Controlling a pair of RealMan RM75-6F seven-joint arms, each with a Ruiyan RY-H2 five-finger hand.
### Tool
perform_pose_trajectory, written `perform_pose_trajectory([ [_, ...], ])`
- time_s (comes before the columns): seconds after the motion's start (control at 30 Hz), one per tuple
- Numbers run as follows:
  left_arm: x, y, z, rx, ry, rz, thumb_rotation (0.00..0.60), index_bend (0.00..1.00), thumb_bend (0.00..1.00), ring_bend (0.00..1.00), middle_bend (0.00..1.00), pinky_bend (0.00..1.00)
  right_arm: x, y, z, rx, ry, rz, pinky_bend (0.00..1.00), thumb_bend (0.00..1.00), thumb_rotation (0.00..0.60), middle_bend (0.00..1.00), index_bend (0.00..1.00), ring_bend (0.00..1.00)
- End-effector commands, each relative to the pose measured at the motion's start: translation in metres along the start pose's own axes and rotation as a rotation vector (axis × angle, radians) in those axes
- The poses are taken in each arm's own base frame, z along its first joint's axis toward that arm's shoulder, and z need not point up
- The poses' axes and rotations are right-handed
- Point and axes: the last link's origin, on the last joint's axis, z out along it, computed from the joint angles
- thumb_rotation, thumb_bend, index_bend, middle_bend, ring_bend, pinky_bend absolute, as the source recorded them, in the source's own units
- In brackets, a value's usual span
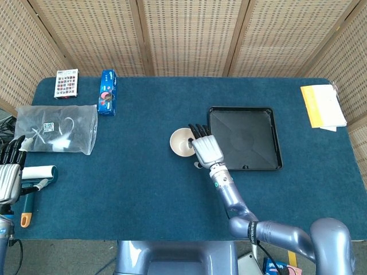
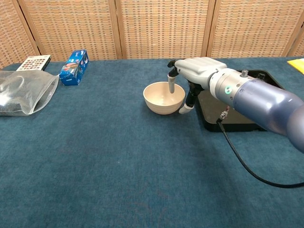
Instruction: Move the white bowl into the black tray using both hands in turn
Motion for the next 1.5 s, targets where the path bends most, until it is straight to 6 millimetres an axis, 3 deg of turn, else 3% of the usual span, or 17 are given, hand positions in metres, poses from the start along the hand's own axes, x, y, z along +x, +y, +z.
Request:
perform_pose_trajectory([
  [0.03, 0.0, -0.001, 0.0, 0.002, 0.001, -0.002, 0.6, 0.0, 0.0, 0.0, 0.0, 0.0, -0.005, -0.001, 0.002, 0.007, -0.009, -0.001, 0.14, 0.26, 0.6, 0.12, 0.48, 0.02],
  [1.03, -0.001, -0.004, 0.004, 0.014, -0.014, -0.017, 0.6, 0.0, 0.0, 0.0, 0.0, 0.0, -0.024, -0.006, 0.018, 0.03, -0.031, -0.006, 0.17, 0.3, 0.6, 0.17, 0.55, 0.06],
  [1.23, -0.001, -0.003, 0.004, 0.012, -0.018, -0.021, 0.6, 0.0, 0.0, 0.0, 0.0, 0.0, -0.024, -0.007, 0.02, 0.035, -0.02, 0.002, 0.19, 0.46, 0.6, 0.21, 0.59, 0.08],
  [1.5, -0.001, -0.003, 0.004, 0.012, -0.019, -0.023, 0.6, 0.0, 0.0, 0.0, 0.0, 0.0, -0.026, -0.006, 0.02, 0.029, -0.023, 0.001, 0.19, 0.5, 0.6, 0.21, 0.6, 0.08],
])
